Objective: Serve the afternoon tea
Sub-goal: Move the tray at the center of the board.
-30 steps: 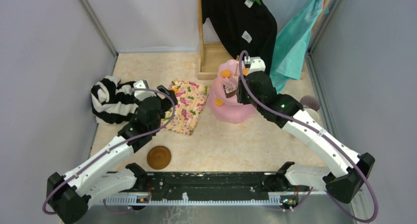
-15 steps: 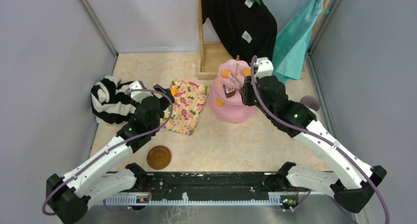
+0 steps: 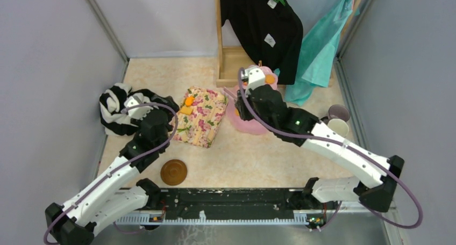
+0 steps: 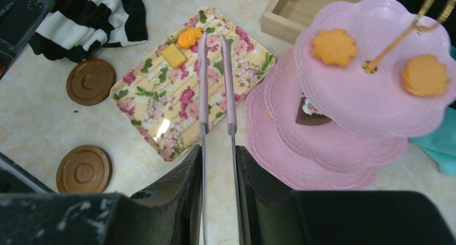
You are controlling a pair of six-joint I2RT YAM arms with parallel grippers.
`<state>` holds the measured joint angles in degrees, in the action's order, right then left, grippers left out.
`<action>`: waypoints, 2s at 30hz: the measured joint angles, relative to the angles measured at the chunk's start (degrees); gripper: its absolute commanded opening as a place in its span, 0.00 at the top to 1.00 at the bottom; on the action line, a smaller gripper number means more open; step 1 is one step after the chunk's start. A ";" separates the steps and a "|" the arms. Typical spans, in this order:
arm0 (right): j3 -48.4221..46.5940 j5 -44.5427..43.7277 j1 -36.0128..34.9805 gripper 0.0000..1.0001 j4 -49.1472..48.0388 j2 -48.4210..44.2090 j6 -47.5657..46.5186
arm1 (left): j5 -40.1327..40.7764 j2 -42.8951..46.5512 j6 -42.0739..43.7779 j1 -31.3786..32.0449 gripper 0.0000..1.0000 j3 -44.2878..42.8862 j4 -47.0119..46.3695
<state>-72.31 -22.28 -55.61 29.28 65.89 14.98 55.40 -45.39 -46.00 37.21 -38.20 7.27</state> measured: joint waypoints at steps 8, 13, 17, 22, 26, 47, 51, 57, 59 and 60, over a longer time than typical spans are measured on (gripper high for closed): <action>-6.08 2.80 -0.37 0.74 -3.85 14.67 0.00 | 0.68 0.63 -5.35 -4.87 0.06 1.27 2.49; -11.13 4.57 -0.20 0.74 -6.03 24.06 0.02 | -3.34 -3.56 -8.26 -10.43 0.06 1.27 2.27; -14.75 7.50 1.16 0.75 -7.56 30.67 0.20 | -9.44 -9.51 -9.38 -14.49 0.07 1.90 0.42; -17.75 10.51 3.37 0.77 -9.84 37.44 0.26 | -18.32 -16.48 -10.64 -21.42 0.09 3.80 -4.66; -20.22 12.90 5.38 0.78 -10.64 41.90 0.59 | -25.62 -22.64 -11.89 -26.27 0.09 5.20 -10.21; -42.58 14.29 10.86 0.80 -11.47 63.65 -2.64 | -36.54 -39.91 -12.57 -30.03 0.09 2.64 -25.31; -48.22 14.14 11.52 0.81 -10.49 67.10 -3.17 | -36.48 -39.91 -12.74 -30.21 0.10 2.64 -25.88; -55.10 13.79 12.85 0.81 -8.04 72.11 -3.58 | -36.11 -39.89 -12.96 -30.25 0.11 2.64 -26.56; -56.33 13.81 13.20 0.82 -7.17 73.29 -3.89 | -36.13 -39.82 -13.16 -30.25 0.11 2.64 -26.58; -56.61 13.94 13.40 0.82 -6.75 73.66 -3.93 | -36.13 -39.76 -13.25 -30.23 0.11 2.64 -26.58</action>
<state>-128.92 -8.34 -42.22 22.52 139.55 11.05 19.27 -85.14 -59.24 6.98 -35.55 -19.31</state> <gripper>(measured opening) 0.221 0.896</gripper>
